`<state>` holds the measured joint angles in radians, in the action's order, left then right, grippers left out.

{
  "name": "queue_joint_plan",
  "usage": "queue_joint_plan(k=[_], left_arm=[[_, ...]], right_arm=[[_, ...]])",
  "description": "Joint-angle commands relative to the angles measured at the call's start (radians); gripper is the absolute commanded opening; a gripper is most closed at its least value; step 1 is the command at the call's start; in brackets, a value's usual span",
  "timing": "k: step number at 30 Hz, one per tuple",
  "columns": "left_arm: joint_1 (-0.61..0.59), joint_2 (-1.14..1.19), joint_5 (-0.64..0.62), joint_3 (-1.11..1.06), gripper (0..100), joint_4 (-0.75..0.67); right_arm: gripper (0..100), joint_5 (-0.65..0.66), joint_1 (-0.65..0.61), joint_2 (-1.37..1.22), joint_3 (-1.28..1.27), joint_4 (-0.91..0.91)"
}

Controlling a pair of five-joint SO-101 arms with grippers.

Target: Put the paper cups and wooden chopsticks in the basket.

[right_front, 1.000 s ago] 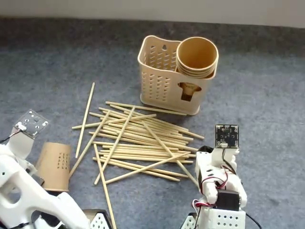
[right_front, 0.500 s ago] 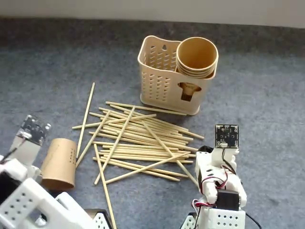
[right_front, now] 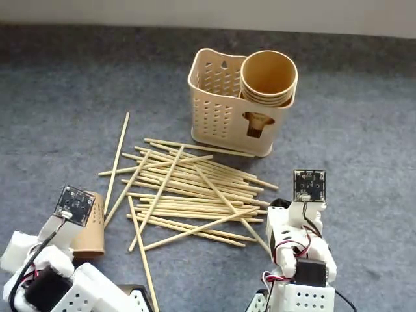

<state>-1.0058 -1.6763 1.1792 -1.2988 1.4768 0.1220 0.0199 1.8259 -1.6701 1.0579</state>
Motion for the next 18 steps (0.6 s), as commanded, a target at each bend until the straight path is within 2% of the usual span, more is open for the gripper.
queue_joint_plan(k=[1, 6, 11, 14, 18], left_arm=[[0.008, -0.005, 0.012, -0.036, 27, -0.028], [0.028, -0.015, 0.009, -0.021, 25, -0.031], [0.022, -0.007, 0.006, 0.113, 22, -0.026], [0.021, -0.005, -0.063, 0.189, 22, -0.003], [0.021, -0.004, -0.069, 0.306, 22, 0.109]], right_arm=[[0.5, 0.012, 0.012, 0.010, -0.107, -0.015], [0.5, 0.012, 0.013, 0.010, -0.107, -0.015], [0.5, 0.012, 0.013, 0.010, -0.107, -0.015], [0.5, 0.012, 0.013, 0.010, -0.107, -0.015], [0.5, 0.012, 0.013, 0.010, -0.107, -0.015]])
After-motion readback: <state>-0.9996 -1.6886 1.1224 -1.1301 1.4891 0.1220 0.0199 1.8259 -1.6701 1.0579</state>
